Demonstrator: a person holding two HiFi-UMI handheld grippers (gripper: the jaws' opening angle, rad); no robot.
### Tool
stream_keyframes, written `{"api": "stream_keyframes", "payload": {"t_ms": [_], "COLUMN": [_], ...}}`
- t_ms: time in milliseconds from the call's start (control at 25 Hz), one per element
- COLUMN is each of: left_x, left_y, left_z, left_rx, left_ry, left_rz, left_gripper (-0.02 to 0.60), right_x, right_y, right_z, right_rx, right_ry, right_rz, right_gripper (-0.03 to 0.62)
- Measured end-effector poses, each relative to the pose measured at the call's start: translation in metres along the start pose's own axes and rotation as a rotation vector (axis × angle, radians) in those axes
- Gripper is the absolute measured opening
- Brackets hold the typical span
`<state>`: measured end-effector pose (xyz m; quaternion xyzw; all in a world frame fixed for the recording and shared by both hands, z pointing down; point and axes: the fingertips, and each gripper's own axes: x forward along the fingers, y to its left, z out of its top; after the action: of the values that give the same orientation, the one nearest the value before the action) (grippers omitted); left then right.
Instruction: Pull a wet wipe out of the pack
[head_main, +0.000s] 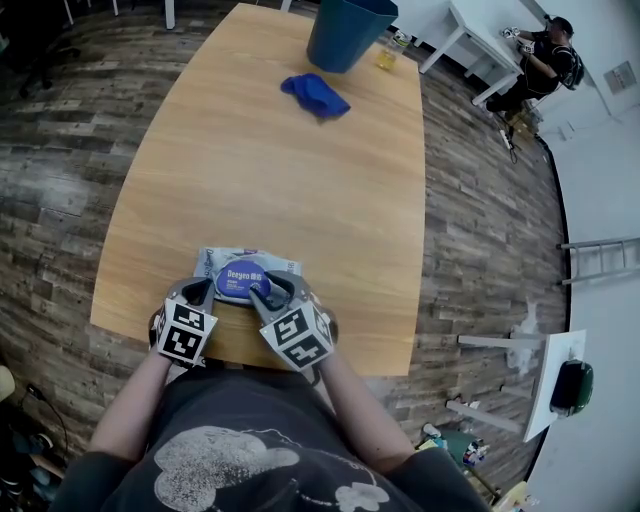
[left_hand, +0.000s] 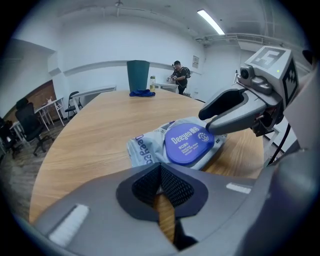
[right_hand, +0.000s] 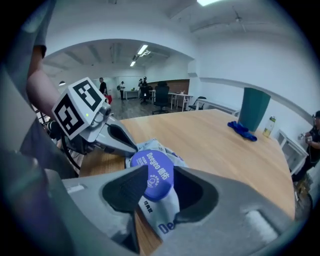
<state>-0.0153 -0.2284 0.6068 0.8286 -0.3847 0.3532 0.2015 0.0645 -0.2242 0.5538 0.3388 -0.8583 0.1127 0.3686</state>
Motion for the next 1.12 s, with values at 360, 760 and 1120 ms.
{"api": "stream_keyframes", "payload": {"t_ms": [360, 760, 1120], "left_x": [-0.001, -0.001, -0.002], "left_y": [0.000, 0.001, 0.001], "left_z": [0.001, 0.001, 0.001], "left_rx": [-0.012, -0.032, -0.029], "left_ry": [0.012, 0.021, 0.016], "left_rz": [-0.011, -0.040, -0.037], "left_gripper": [0.018, 0.018, 0.018], "right_x": [0.026, 0.035, 0.036], "right_y": [0.012, 0.013, 0.014], "right_z": [-0.014, -0.017, -0.018], "right_rx": [-0.185, -0.221, -0.172], "right_ry": [0.131, 0.159, 0.126], "right_rz": [0.060, 0.085, 0.145], "right_gripper": [0.310, 0.330, 0.308]}}
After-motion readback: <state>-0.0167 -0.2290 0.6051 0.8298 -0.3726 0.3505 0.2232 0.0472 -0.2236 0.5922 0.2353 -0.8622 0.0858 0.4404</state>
